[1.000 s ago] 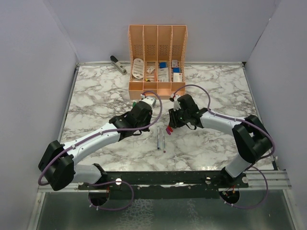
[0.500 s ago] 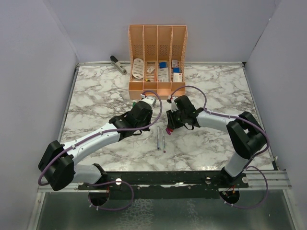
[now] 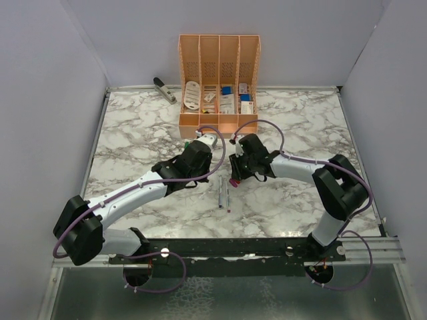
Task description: Insert the pens into the pen caps
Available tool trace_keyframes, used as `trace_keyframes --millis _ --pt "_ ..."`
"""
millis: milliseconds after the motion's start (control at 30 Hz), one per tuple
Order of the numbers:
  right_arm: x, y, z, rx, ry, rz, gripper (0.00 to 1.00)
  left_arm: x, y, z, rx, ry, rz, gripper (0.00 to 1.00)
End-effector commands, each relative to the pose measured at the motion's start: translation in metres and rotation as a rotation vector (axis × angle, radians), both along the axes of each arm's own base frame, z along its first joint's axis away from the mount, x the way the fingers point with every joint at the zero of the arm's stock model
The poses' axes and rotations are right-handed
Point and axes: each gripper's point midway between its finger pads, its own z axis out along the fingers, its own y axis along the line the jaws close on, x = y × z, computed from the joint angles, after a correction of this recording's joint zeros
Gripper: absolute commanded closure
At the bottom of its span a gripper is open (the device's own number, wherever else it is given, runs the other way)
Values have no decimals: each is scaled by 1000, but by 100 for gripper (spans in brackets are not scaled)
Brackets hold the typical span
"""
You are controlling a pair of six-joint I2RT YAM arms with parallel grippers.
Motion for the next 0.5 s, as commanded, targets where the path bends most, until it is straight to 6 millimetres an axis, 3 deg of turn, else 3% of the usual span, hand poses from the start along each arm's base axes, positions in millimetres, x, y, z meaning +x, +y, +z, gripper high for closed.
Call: trace_keyframes --millis 0,467 --pt "-1 -4 -11 -74 0 -8 67 4 -2 4 -11 -24 -5 100" --pt "-17 -37 -27 -256 30 -67 69 7 2 4 -4 -36 -3 100"
